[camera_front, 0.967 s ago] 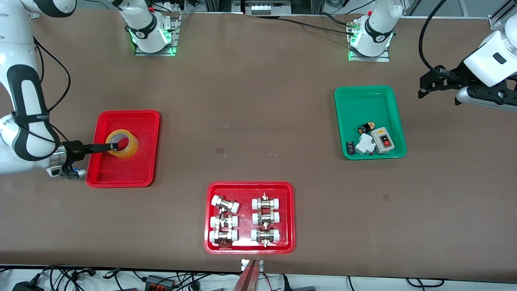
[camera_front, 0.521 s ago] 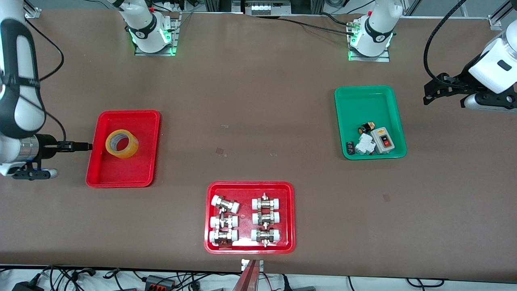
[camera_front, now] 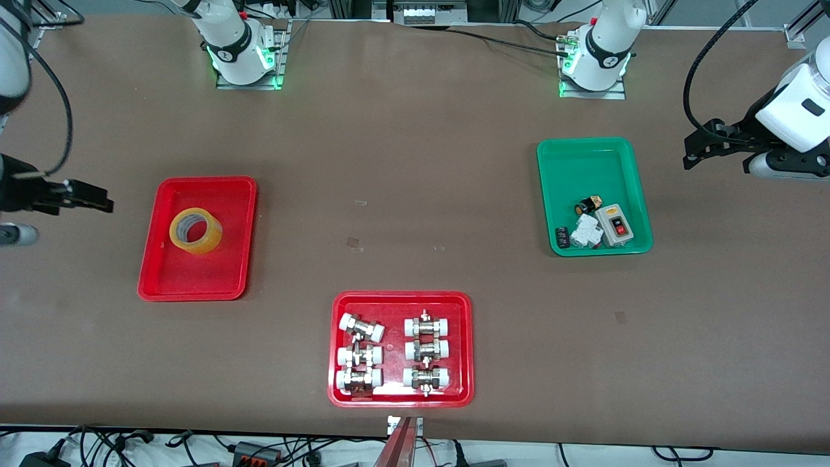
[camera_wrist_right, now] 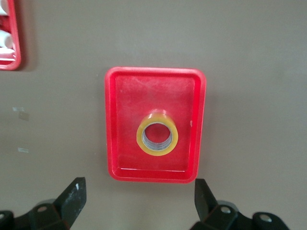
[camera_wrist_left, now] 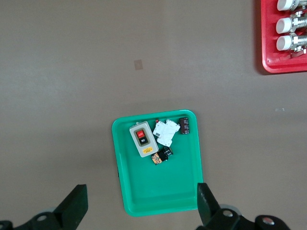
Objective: Left arm passes tape to right arm into tray
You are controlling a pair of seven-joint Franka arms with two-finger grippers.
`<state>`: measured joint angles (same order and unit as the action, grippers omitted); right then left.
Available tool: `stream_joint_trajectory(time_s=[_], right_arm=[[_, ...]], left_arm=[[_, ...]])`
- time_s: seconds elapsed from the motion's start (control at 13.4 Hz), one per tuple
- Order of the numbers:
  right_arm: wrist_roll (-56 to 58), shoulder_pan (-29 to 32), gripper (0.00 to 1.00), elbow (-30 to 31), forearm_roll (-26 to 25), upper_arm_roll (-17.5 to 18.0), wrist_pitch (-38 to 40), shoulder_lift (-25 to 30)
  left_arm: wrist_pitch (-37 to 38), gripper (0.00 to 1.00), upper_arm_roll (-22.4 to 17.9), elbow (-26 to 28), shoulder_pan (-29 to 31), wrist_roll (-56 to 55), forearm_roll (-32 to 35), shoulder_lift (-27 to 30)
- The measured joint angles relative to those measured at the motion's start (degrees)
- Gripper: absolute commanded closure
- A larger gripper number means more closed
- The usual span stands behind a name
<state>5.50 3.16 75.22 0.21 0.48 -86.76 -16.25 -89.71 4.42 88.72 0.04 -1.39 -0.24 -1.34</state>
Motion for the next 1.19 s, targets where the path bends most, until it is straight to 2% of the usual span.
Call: stream_joint_trajectory(time_s=[0.45,0.82,0.97,1.19], right_arm=[[-1.8,-1.3,0.0,-1.3,0.0,-0.5,-1.0,-0.1],[-3.3,-3.4,0.0,1.3,-0.3,-2.3,-4.5,1.9],[-3.3,-3.3,0.0,4.3,-0.4,-2.8,-5.8,3.8],[-3.3,-3.3,0.0,13.0,-0.5,-2.9,-8.6,9.1]], left_arm=[[0.1,0.0,0.0,0.0,0.0,0.0,0.0,0.0],[0.6,0.0,0.0,0.1,0.0,0.0,0.0,0.0],[0.6,0.0,0.0,0.1,0.0,0.0,0.0,0.0],[0.6,0.0,-0.1,0.1,0.1,0.0,0.0,0.0]])
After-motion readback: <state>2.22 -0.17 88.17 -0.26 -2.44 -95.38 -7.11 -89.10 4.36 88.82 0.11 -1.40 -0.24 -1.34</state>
